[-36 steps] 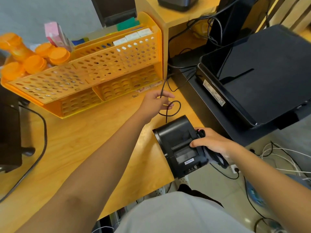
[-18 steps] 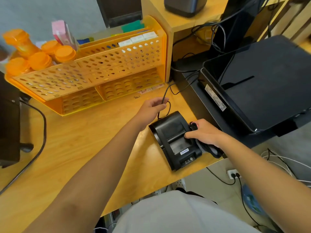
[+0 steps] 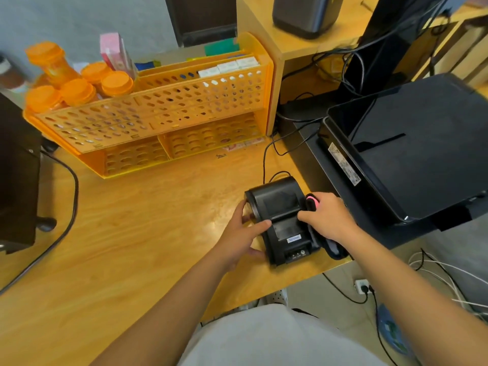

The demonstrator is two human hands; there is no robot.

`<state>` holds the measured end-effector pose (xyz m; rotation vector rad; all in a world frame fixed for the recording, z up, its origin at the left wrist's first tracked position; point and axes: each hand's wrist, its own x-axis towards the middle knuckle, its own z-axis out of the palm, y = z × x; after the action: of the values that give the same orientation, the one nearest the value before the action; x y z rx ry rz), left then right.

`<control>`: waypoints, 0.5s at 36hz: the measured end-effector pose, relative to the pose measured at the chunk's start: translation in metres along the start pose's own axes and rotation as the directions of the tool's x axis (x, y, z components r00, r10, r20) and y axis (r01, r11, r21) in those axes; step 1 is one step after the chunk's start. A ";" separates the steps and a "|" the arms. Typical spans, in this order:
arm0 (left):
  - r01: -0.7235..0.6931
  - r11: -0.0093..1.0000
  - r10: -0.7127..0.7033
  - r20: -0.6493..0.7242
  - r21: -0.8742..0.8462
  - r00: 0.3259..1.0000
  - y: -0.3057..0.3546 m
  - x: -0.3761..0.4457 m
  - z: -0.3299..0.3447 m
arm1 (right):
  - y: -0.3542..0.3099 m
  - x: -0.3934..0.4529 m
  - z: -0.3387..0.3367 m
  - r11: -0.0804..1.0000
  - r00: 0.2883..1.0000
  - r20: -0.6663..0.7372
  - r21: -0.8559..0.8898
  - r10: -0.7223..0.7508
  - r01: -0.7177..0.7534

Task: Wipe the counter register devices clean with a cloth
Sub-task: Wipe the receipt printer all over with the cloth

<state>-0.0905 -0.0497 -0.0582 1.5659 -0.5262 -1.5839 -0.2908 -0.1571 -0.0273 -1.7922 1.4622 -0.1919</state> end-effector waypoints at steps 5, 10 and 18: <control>-0.043 0.998 0.044 -0.024 0.040 0.999 0.007 0.006 0.003 | -0.004 0.003 -0.003 1.000 0.999 -0.051 -0.004 0.015 -0.016; -0.049 0.999 0.049 -0.029 0.023 0.998 0.004 0.006 0.004 | -0.005 0.003 -0.001 1.000 0.999 -0.041 -0.014 0.015 -0.016; -0.052 0.999 0.052 -0.035 -0.003 0.998 0.004 0.006 0.005 | -0.010 0.000 -0.005 0.999 0.998 0.018 0.006 0.053 -0.053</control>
<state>-0.0931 -0.0582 -0.0583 1.5621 -0.5402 -1.5145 -0.2862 -0.1599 -0.0171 -1.7433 1.4932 -0.1538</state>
